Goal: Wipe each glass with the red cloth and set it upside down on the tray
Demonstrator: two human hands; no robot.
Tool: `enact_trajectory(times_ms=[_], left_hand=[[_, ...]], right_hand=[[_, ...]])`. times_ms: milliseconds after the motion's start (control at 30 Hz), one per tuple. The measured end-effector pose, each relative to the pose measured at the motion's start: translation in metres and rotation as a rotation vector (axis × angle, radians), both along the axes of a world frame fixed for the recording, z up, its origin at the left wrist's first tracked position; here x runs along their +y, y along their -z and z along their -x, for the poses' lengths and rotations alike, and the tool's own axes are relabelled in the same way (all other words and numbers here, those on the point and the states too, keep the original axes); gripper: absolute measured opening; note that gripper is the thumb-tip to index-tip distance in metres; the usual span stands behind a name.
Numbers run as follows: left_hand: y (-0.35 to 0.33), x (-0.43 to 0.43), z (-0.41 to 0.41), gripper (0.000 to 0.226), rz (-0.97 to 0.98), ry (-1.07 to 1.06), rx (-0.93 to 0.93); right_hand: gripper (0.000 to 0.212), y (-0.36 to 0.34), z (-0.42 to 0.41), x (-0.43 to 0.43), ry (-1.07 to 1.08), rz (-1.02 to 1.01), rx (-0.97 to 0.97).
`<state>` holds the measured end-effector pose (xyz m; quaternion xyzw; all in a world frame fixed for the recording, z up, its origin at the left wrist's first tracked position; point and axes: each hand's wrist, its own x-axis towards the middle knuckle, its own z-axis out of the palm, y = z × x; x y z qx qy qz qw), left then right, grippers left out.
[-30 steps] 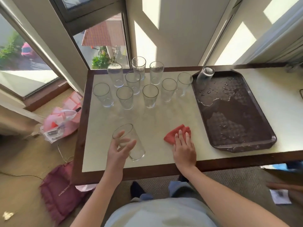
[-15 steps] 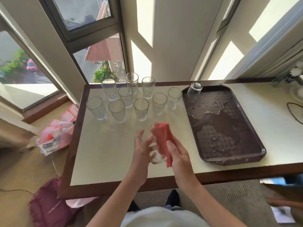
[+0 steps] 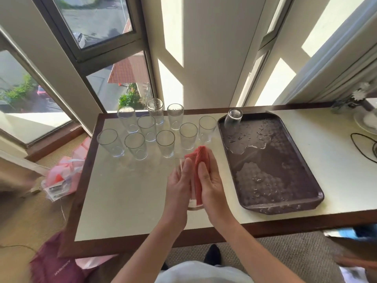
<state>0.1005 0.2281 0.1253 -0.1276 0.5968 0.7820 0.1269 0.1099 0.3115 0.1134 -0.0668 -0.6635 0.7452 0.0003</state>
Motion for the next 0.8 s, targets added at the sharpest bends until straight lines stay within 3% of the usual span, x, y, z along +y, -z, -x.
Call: enact_trajectory(times_ms=[67, 167, 333, 467, 567, 667, 800], left_hand=[[0.000, 0.001, 0.002, 0.060, 0.050, -0.057, -0.027], [-0.001, 0.000, 0.001, 0.057, 0.112, -0.094, -0.008], [-0.003, 0.006, -0.005, 0.066, 0.036, -0.034, 0.054], [-0.007, 0.008, -0.002, 0.062, 0.038, -0.039, 0.085], [-0.012, 0.003, 0.003, 0.067, 0.071, -0.083, 0.083], [-0.012, -0.004, 0.003, 0.066, 0.102, -0.109, 0.078], [-0.012, -0.001, -0.005, 0.062, 0.076, -0.042, 0.098]], right_hand=[[0.056, 0.007, -0.014, -0.005, 0.011, -0.111, 0.044], [0.061, 0.011, -0.028, -0.004, -0.011, -0.214, 0.076], [0.049, -0.004, 0.000, 0.013, -0.006, -0.050, 0.006], [0.059, -0.012, 0.010, 0.008, 0.048, 0.078, 0.006], [0.069, -0.002, -0.012, -0.002, 0.050, -0.102, 0.072], [0.058, 0.006, -0.024, -0.006, 0.021, -0.235, 0.099], [0.051, -0.011, -0.002, 0.004, 0.014, -0.003, 0.013]])
